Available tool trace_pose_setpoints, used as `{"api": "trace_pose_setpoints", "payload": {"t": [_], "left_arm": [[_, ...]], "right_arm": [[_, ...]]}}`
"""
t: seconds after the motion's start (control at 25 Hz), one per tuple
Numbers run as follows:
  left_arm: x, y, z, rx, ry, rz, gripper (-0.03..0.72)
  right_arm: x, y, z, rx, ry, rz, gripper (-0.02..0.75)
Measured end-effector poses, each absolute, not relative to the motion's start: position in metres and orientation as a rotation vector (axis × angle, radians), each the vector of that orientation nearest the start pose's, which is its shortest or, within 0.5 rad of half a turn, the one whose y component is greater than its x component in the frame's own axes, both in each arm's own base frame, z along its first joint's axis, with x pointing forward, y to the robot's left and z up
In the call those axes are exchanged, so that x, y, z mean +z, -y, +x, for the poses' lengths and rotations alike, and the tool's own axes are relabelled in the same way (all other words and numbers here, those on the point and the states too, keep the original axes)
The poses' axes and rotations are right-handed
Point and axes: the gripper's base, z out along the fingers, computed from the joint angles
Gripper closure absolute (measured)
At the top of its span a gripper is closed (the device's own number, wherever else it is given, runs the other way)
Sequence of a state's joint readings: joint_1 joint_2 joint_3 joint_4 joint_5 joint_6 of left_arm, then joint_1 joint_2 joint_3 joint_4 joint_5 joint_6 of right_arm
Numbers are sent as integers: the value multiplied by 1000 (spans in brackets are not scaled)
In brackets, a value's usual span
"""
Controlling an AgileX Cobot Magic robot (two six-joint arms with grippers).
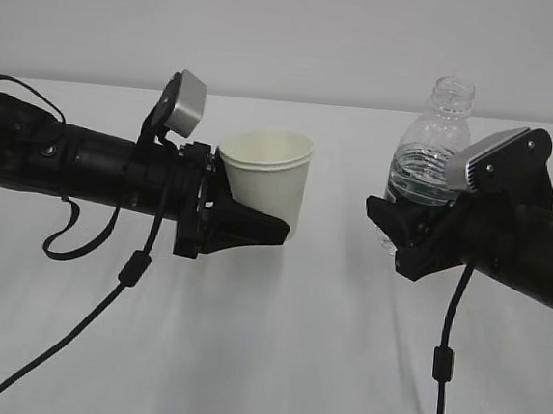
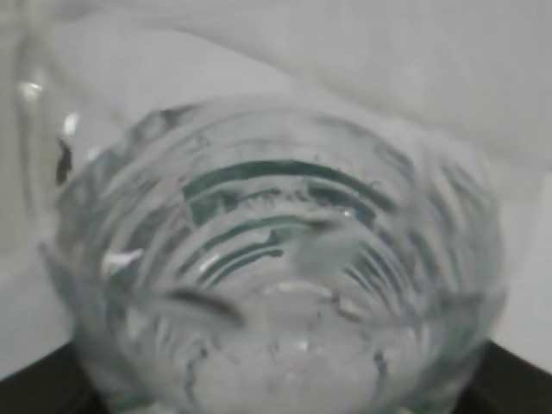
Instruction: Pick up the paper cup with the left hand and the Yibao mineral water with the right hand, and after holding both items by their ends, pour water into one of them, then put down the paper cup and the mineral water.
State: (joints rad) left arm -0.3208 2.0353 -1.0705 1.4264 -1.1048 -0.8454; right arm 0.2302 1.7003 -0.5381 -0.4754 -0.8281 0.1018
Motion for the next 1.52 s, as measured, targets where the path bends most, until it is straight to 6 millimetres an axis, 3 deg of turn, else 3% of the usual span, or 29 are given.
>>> {"api": "trace_pose_setpoints", "payload": {"t": [0.44, 1.0, 1.52], "left_arm": [[152, 221, 313, -1105, -1549, 1334, 231], [149, 241, 298, -1125, -1551, 1401, 231], [148, 243, 296, -1112, -1557, 1418, 231]], "right_arm": [[162, -98, 280, 323, -1747, -666, 239], [162, -98, 280, 277, -1718, -728, 239], [161, -95, 281, 161, -1688, -816, 239]]}}
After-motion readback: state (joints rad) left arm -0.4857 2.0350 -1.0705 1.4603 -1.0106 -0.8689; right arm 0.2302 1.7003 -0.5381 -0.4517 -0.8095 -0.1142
